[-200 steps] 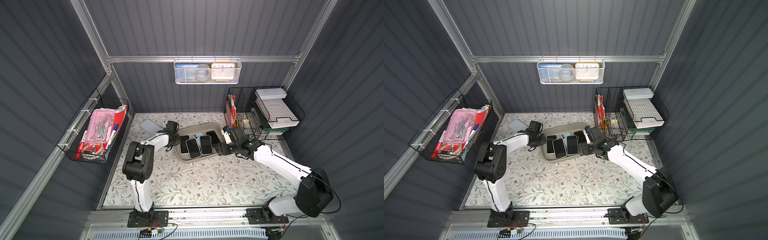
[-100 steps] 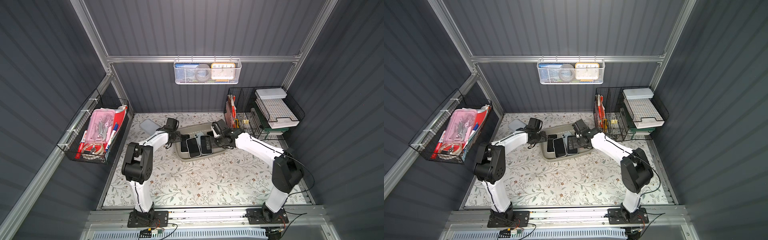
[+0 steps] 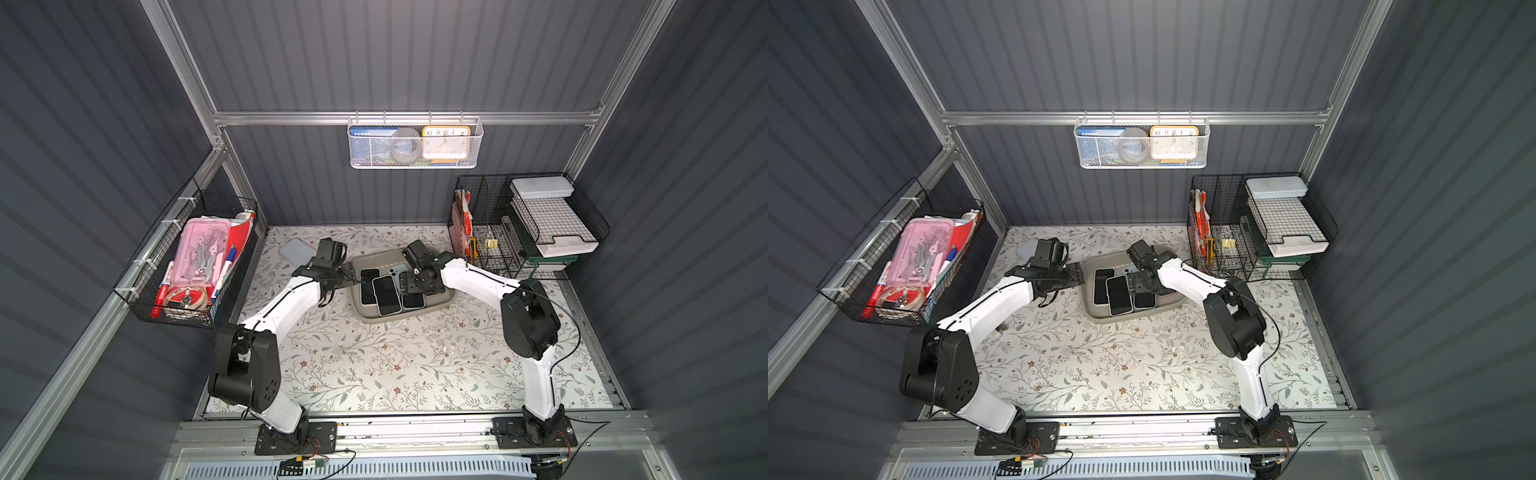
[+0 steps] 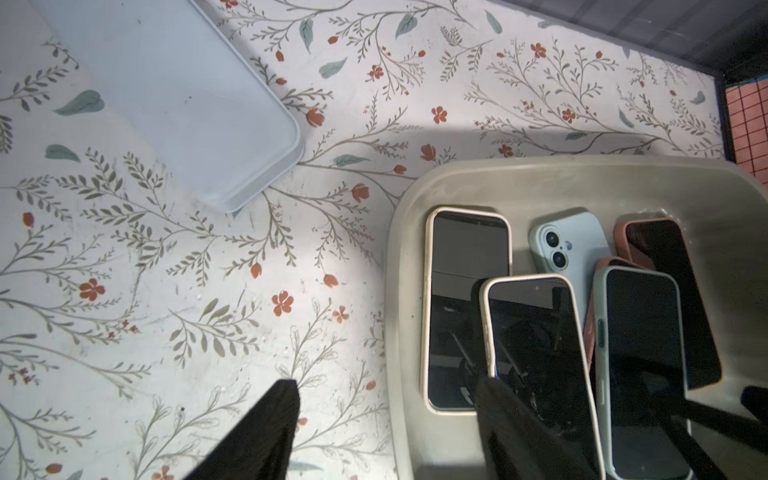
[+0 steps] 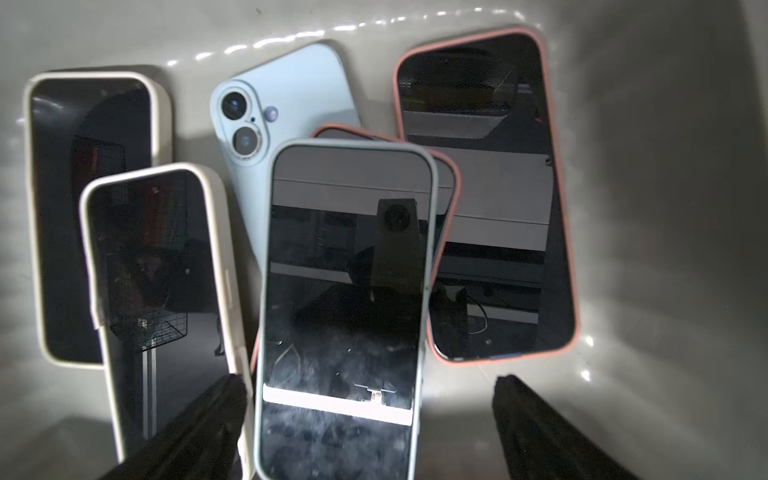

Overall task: Take the phone out of the storage box
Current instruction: Pick up the phone from the storage box.

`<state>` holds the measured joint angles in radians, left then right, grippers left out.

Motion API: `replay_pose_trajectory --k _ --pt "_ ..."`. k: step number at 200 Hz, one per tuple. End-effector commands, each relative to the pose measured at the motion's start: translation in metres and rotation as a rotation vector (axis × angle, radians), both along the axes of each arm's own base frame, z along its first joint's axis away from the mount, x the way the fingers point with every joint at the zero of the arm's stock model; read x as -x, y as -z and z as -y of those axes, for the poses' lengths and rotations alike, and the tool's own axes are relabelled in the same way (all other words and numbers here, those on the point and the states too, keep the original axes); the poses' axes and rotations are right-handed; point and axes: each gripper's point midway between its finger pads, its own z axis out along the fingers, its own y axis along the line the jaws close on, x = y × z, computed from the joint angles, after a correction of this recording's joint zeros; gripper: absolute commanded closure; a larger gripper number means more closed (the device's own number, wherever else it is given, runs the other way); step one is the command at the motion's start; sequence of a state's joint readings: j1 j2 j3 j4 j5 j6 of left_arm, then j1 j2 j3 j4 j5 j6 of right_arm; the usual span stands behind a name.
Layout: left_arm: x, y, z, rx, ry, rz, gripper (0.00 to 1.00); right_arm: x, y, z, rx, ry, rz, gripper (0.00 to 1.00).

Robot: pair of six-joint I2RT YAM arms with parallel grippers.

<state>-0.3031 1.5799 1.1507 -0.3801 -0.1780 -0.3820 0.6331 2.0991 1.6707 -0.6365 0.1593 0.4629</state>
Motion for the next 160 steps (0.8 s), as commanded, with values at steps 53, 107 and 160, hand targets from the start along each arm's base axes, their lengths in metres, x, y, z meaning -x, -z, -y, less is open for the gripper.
replay_pose_trajectory --k 53,107,160 --pt "0.015 0.006 0.003 0.038 0.011 -0.023 0.27 -0.009 0.009 -0.008 0.024 0.032 -0.026 0.01" --pt "0.015 0.004 0.003 0.045 0.012 -0.014 0.27 -0.012 0.017 -0.011 0.062 0.028 -0.032 0.01" --pt "0.018 0.008 0.006 0.058 0.023 -0.025 0.26 -0.013 0.022 -0.01 0.11 0.029 -0.037 0.02"
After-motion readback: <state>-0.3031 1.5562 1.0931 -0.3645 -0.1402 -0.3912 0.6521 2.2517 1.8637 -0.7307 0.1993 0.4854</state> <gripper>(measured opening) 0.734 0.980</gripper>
